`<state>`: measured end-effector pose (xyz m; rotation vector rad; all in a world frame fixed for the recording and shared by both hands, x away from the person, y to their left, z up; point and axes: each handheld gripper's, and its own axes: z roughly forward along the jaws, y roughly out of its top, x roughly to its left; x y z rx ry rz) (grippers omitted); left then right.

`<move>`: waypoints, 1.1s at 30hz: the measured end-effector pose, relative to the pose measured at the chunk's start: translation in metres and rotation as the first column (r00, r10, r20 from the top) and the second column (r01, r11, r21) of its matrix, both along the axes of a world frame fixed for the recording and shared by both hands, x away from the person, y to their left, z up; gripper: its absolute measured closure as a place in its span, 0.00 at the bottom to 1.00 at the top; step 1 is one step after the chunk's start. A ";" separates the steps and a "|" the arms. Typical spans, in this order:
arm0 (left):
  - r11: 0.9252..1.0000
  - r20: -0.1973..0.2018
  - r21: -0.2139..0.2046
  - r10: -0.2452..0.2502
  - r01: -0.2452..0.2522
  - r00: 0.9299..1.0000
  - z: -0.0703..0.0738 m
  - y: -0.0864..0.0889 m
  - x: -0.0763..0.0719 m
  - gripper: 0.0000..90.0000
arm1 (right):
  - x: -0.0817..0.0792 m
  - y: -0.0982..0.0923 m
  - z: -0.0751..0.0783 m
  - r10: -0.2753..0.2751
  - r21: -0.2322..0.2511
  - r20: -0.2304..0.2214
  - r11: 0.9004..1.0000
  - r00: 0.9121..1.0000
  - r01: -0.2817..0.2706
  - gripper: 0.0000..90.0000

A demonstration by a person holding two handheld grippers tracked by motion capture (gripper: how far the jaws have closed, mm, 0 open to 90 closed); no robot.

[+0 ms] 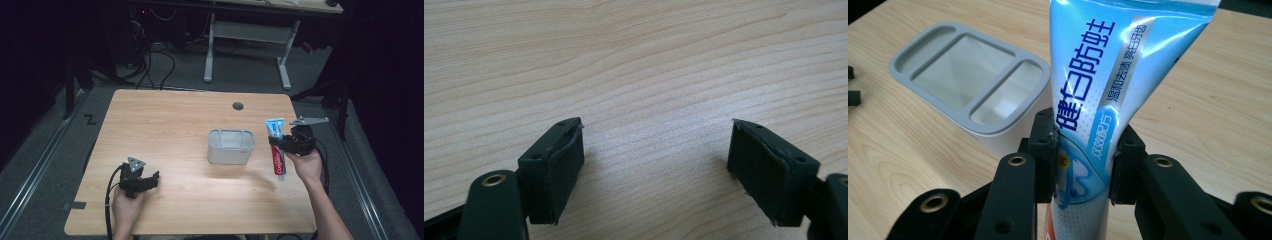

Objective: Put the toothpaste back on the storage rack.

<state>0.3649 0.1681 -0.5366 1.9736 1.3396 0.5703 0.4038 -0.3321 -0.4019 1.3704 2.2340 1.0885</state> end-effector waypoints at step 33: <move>1.000 -0.001 -0.007 0.000 0.000 1.000 0.000 0.000 0.000 0.25 | -0.001 0.040 0.060 0.152 0.097 0.164 0.981 0.975 -0.169 0.79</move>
